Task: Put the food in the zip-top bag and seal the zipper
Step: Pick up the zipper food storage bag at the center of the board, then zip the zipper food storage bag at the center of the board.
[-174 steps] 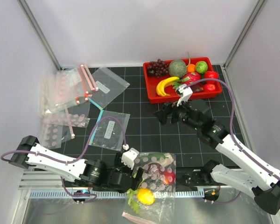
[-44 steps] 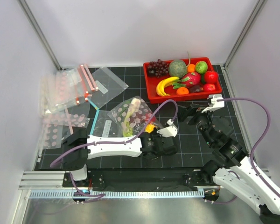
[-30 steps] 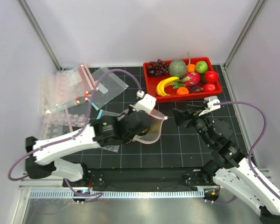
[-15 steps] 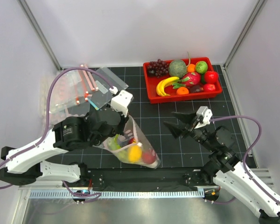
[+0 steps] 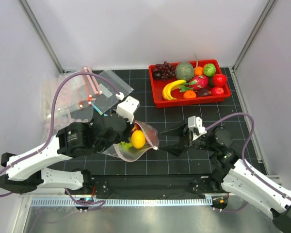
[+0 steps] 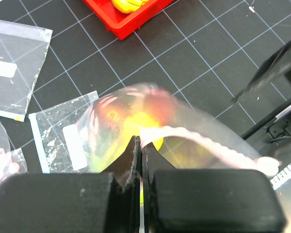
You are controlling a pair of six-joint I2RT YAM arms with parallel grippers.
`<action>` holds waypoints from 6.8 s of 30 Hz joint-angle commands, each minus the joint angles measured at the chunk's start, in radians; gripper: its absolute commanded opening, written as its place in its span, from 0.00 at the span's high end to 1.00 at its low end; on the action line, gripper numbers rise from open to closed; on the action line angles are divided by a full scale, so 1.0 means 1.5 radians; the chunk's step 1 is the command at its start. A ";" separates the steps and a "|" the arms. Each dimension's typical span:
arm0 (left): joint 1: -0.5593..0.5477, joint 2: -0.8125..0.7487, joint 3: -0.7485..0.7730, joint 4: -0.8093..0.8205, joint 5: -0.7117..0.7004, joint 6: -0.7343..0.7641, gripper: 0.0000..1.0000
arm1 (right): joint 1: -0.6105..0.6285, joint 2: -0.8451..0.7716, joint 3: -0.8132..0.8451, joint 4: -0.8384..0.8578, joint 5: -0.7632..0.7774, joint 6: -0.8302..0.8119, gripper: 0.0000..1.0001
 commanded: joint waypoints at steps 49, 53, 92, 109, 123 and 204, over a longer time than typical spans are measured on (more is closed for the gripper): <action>-0.001 0.008 -0.004 0.030 -0.074 -0.034 0.82 | 0.275 0.002 0.059 -0.071 0.416 -0.156 0.99; -0.001 -0.007 -0.001 0.033 -0.098 -0.021 0.57 | 0.275 -0.007 0.106 -0.146 0.449 -0.117 0.99; -0.087 -0.015 -0.142 0.248 0.128 0.229 0.49 | 0.274 0.067 0.202 -0.264 0.435 -0.048 0.99; -0.091 -0.073 -0.206 0.318 0.157 0.216 1.00 | 0.274 0.009 0.155 -0.231 0.351 -0.112 0.43; -0.091 -0.124 -0.219 0.336 0.267 0.214 1.00 | 0.274 0.033 0.163 -0.246 0.225 -0.176 0.41; -0.091 -0.127 -0.239 0.367 0.276 0.210 1.00 | 0.274 -0.161 0.049 -0.113 0.362 -0.117 0.99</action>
